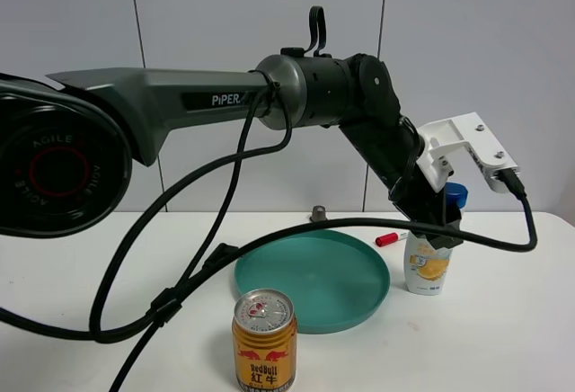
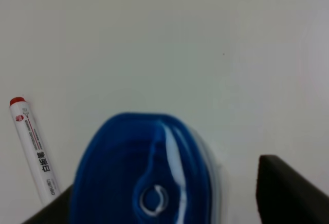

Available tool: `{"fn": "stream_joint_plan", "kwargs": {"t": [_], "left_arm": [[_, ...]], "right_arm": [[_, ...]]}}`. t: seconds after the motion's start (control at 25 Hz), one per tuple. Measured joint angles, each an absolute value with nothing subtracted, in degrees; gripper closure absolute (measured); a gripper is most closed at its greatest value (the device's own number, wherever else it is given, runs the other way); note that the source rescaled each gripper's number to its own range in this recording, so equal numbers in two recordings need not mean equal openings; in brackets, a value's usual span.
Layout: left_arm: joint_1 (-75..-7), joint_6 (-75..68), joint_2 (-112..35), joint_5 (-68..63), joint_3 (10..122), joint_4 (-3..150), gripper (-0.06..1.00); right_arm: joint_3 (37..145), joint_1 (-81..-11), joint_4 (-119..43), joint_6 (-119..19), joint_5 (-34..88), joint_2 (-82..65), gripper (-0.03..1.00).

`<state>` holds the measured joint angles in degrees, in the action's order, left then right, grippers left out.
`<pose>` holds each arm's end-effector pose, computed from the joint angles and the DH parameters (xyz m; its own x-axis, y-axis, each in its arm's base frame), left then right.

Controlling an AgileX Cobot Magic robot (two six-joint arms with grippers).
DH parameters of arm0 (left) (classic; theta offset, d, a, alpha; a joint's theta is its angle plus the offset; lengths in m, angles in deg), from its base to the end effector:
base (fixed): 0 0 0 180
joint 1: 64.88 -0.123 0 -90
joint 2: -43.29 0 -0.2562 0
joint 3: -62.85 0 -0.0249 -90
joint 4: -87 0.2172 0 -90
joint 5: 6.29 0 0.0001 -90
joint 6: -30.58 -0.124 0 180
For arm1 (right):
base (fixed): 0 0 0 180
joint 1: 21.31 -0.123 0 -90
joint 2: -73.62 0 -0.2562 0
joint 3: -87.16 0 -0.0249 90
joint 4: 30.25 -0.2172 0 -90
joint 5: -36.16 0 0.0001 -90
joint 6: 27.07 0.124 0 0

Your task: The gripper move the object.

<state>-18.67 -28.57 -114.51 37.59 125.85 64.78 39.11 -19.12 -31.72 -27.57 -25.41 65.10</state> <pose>0.3489 -0.4109 0.1396 0.1891 0.7492 -0.6347 0.9439 0.0395 0.3278 0.0235 0.0019 0.2429 -0.4711 0.0215 -0.8818 0.0200 0.9997 0.0137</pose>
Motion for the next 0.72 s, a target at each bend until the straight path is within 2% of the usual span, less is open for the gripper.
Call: {"fn": "stream_joint_plan", "kwargs": {"t": [0.12,0.24,0.36,0.72], "left_arm": [[-18.7,-27.6,-114.5,37.7,125.9,64.7,0.55],[-18.7,-25.2,-114.4,38.1,125.9,64.8,0.34],[-18.7,-21.9,-113.3,39.3,125.9,66.6,0.22],[-19.2,-12.1,-105.3,45.4,125.9,75.6,0.2]], "right_arm": [[39.1,-19.1,-31.7,-27.6,-25.4,65.1,-0.03],[39.1,-19.1,-31.7,-27.6,-25.4,65.1,-0.03],[39.1,-19.1,-31.7,-27.6,-25.4,65.1,-0.03],[39.1,-19.1,-31.7,-27.6,-25.4,65.1,-0.03]]}}
